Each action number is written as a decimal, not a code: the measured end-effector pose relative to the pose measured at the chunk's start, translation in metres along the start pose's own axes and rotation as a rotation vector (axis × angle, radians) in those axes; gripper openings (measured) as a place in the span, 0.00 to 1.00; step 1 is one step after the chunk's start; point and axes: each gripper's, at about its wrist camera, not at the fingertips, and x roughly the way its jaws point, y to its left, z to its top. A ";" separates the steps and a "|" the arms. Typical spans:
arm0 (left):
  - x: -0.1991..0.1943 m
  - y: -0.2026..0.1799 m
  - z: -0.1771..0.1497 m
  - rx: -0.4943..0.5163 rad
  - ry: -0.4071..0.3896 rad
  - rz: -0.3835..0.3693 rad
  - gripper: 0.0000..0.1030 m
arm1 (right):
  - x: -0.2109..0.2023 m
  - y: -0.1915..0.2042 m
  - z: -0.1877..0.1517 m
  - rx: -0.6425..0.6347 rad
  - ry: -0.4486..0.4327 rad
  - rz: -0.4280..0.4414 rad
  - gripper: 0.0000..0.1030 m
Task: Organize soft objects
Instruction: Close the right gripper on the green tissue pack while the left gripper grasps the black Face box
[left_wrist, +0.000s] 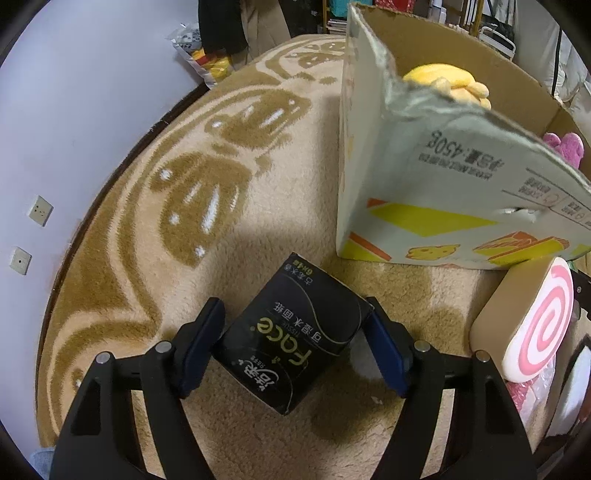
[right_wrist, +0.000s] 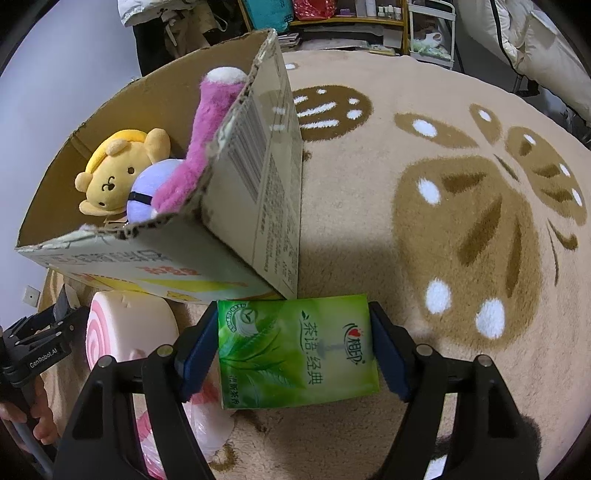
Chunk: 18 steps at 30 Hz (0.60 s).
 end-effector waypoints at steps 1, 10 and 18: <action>-0.002 0.000 0.000 0.001 -0.007 0.008 0.73 | 0.000 -0.001 0.000 0.002 -0.001 0.004 0.77; -0.034 -0.001 -0.005 -0.002 -0.080 0.024 0.73 | -0.028 0.006 -0.005 -0.011 -0.060 0.043 0.77; -0.075 -0.001 -0.022 -0.018 -0.158 0.039 0.73 | -0.063 0.015 -0.012 -0.035 -0.134 0.060 0.77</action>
